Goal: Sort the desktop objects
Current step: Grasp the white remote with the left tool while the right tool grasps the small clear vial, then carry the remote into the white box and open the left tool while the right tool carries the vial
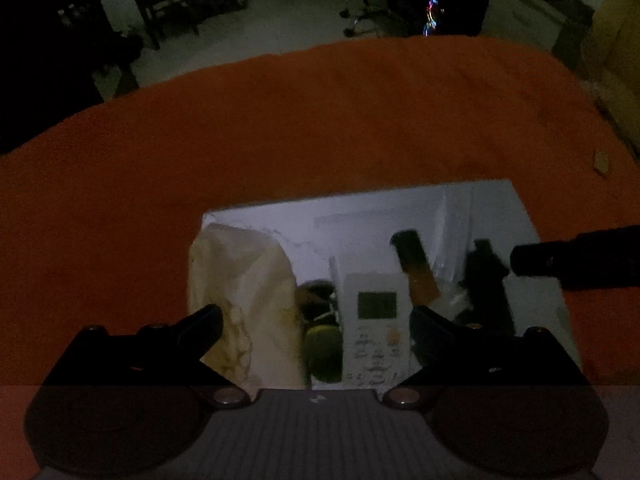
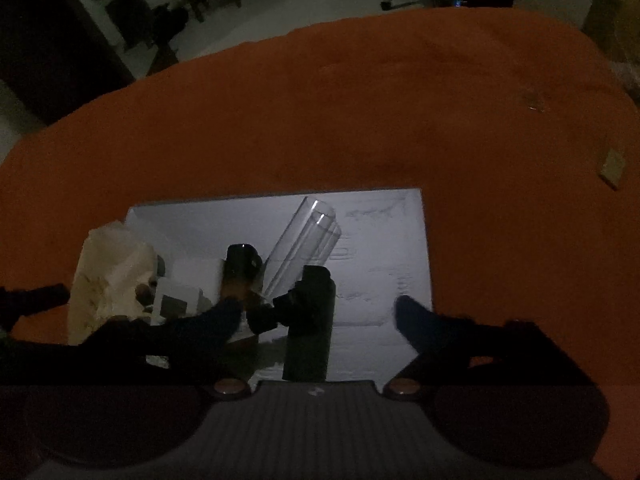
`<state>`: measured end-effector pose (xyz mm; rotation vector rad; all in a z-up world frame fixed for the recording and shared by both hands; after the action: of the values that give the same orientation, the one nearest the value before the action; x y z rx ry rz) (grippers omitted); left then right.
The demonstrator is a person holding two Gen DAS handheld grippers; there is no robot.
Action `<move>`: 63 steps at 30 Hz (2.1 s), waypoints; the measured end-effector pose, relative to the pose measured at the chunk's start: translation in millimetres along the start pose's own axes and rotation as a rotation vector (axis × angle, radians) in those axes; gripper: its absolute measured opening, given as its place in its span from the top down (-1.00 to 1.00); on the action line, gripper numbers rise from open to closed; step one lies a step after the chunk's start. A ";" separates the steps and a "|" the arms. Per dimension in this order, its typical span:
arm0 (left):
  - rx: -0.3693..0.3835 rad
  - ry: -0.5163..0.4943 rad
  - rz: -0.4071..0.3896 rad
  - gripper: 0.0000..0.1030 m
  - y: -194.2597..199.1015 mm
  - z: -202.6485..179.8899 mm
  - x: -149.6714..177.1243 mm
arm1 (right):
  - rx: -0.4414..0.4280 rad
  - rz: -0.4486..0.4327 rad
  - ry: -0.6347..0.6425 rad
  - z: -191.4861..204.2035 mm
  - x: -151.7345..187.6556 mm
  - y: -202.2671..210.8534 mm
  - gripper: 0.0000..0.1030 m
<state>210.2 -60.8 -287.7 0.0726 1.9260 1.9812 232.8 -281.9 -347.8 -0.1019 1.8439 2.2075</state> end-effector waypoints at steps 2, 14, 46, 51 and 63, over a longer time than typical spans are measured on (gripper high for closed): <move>0.013 0.008 0.015 -0.92 -0.7 3.2 0.6 | -0.005 0.004 -0.020 -5.1 -1.0 -4.6 -0.23; 0.112 0.054 0.056 -0.15 -27.1 18.5 5.7 | -0.148 0.071 -0.016 7.3 11.8 -28.3 0.18; 0.133 0.023 -0.009 0.22 -32.2 -14.5 29.5 | -0.238 -0.004 -0.137 25.0 39.6 12.6 0.58; 0.188 0.033 -0.093 0.22 18.8 -5.9 29.9 | -0.318 -0.023 -0.075 21.7 69.1 55.1 0.58; 0.179 -0.005 -0.060 0.22 80.9 -15.9 148.1 | -0.282 0.148 0.096 28.0 186.4 50.7 0.58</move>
<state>49.5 -31.0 -242.6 0.0660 2.0735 1.7658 44.1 -233.7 -335.0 -0.1306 1.6204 2.5980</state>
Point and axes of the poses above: each gripper's, at about its wrist camera, not at the fingertips, and y roughly against the way its jaws point, z to its left, x to its underside, the point moved 5 cm from there along -y, roughly the way its jaws point, and after that the axes turned 11 degrees about z, right-handed, at the moved point
